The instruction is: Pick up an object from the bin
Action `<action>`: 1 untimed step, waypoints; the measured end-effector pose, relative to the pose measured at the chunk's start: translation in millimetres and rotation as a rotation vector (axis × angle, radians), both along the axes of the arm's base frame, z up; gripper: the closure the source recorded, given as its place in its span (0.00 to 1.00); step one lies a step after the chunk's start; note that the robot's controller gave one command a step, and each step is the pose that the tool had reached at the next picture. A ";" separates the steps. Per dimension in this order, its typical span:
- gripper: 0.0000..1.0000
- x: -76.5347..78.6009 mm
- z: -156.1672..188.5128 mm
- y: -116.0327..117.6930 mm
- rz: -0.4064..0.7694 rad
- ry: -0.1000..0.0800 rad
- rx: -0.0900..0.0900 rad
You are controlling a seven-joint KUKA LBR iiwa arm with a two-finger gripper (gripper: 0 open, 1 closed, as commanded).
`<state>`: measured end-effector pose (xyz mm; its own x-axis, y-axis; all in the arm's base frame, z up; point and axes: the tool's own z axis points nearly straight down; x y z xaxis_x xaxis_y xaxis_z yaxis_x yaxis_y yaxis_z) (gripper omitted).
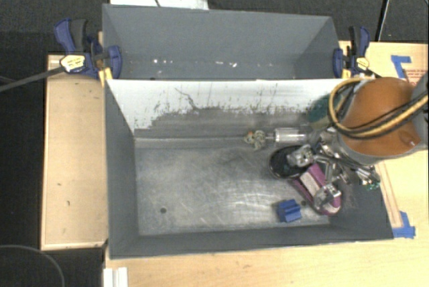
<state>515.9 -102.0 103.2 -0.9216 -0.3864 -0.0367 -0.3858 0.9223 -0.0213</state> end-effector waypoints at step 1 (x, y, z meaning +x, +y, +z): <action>0.00 -0.3 0.0 0.4 0.090 0.001 -0.003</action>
Offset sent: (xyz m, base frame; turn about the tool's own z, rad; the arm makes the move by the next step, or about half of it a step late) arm -0.0322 0.0185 -0.0321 -0.2987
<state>515.6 -101.6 103.1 -0.8830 -0.4681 -0.0343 -0.4675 0.8837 -0.0236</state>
